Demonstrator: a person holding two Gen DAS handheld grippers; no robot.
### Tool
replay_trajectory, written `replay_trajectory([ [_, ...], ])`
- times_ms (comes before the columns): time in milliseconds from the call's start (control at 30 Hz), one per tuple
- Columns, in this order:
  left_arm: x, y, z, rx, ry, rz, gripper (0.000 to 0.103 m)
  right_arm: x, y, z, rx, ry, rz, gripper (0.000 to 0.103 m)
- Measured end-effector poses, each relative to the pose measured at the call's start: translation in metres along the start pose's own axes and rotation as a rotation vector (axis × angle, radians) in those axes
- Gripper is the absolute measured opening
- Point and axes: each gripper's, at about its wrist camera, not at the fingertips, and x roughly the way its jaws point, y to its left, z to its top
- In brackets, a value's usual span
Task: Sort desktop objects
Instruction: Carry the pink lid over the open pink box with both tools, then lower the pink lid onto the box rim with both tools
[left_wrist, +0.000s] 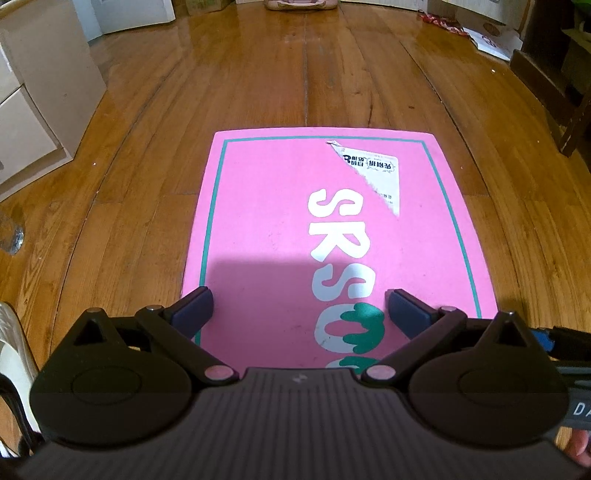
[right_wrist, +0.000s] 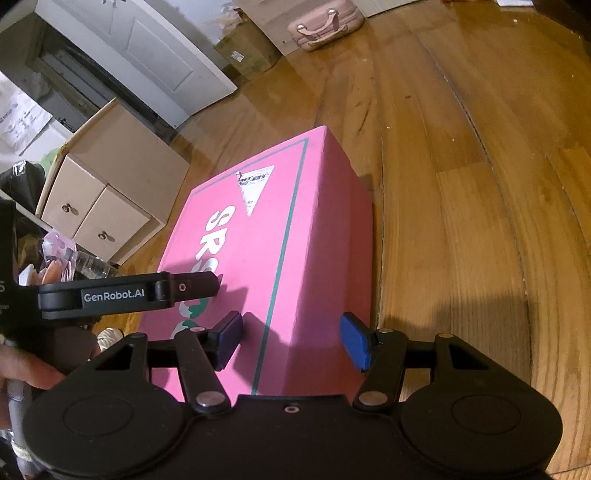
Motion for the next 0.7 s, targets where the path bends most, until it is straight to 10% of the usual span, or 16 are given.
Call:
replay_trajectory([
  [533, -0.030, -0.029, -0.044, -0.128, -0.112, 0.178, 0.103, -0.009, 0.029, -0.004, -0.169, 0.048, -0.088, 0.069],
  [700, -0.057, -0.031, -0.074, -0.142, -0.161, 0.134, 0.103, -0.029, 0.047, -0.016, -0.254, 0.103, -0.140, 0.072],
])
